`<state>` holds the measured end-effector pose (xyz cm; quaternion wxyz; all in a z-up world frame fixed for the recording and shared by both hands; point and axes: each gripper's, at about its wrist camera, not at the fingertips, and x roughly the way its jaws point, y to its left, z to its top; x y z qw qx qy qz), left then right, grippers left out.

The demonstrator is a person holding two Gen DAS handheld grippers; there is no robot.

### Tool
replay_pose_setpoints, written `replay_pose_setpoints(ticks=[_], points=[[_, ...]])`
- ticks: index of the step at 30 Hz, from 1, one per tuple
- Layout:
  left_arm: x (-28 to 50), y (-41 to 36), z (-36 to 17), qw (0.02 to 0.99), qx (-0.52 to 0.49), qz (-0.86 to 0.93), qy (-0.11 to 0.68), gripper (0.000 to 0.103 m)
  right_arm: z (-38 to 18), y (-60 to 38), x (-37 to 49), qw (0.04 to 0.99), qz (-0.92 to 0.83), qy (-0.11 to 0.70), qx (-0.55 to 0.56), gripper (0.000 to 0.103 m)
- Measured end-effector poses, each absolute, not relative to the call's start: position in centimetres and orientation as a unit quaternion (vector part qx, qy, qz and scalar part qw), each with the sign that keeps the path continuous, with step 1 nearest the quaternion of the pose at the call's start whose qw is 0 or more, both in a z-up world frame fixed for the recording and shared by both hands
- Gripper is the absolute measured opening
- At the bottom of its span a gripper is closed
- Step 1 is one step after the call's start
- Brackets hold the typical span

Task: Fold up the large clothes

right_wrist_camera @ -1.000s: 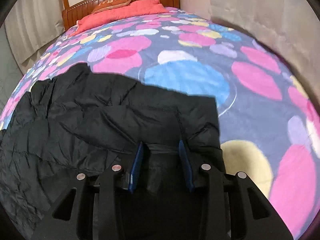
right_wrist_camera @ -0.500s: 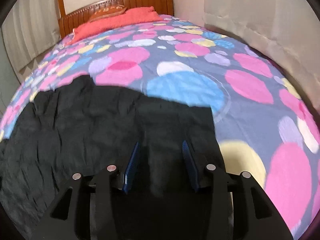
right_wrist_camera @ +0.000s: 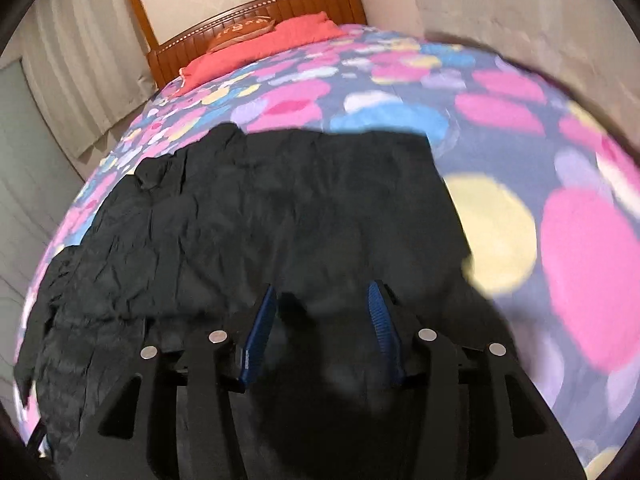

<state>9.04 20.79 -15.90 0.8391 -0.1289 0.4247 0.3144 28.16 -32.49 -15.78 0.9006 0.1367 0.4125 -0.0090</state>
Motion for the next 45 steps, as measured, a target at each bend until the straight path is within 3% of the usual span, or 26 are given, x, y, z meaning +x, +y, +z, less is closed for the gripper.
replay_pose_setpoints(ticks=[8,19,21,28,33,45], points=[[9.1,20.8,-15.9,0.84,-0.13,0.314,0.424,0.101,-18.7,-32.3,27.6,0.907,-0.017,0.401,0.126,0.05],[8.9,20.8,-15.9,0.84,-0.131,0.313,0.423,0.101,-14.5,-31.7,28.2,0.923,-0.041,0.366,0.112,0.05],[9.0,20.8,-15.9,0.84,-0.132,0.312,0.423,0.101,-15.2,-31.8,29.5,0.922,-0.041,0.37,0.111,0.058],[8.3,21.4,-15.3,0.846,-0.159,0.293,0.416,0.101,-18.4,-30.7,31.4,0.914,-0.058,0.396,0.072,0.062],[6.9,23.8,-14.5,0.848,-0.206,0.297,0.387,0.101,-18.6,-30.6,31.4,0.915,-0.035,0.395,0.074,0.078],[8.6,34.3,-15.1,0.847,-0.323,0.293,0.304,0.101,-18.6,-30.2,31.4,0.916,-0.042,0.395,0.056,0.079]])
